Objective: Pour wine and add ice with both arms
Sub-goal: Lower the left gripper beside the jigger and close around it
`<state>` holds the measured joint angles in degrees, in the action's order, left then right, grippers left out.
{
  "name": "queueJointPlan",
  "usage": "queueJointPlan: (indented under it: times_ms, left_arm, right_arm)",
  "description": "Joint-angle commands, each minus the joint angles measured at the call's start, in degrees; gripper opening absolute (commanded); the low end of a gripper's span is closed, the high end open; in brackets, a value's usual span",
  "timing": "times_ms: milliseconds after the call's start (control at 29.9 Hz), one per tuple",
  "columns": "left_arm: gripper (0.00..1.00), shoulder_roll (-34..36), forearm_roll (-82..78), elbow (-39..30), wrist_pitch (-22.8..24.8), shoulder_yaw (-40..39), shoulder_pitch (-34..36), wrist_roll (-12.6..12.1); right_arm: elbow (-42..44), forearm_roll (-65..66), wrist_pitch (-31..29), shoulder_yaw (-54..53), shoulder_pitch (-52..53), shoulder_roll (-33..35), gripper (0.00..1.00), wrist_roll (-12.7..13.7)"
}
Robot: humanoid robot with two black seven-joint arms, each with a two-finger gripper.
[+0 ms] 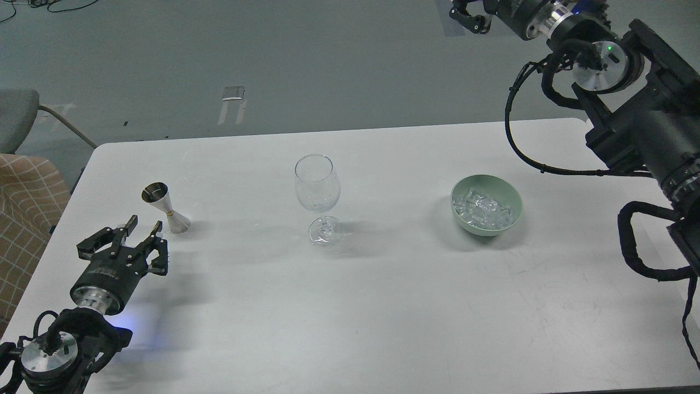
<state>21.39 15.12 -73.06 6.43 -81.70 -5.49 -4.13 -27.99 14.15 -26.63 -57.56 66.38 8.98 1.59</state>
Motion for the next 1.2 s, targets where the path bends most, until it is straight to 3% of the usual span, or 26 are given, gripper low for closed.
queueJointPlan:
  times_ms: [0,468,601,1169]
  left_arm:
    - [0.44,-1.4,-0.1,2.0,0.0,0.5,1.8,0.0]
    - [0.45,-3.6,-0.4,11.6,0.0,0.7,9.3,-0.7]
    - [0.45,-4.6,-0.5,12.2,0.1,0.7,10.0,-1.7]
    - [0.45,-6.5,-0.6,16.3,0.1,0.7,14.2,-1.8]
  right_arm:
    - [0.1,0.1,0.0,0.0,-0.3,0.0,1.00,0.0]
    - [0.5,0.1,2.1,0.0,-0.4,0.3,1.00,0.1]
    - [0.7,0.2,2.5,0.1,-0.5,0.3,1.00,0.1]
    - [1.4,0.1,2.5,0.0,0.0,0.4,1.00,0.3]
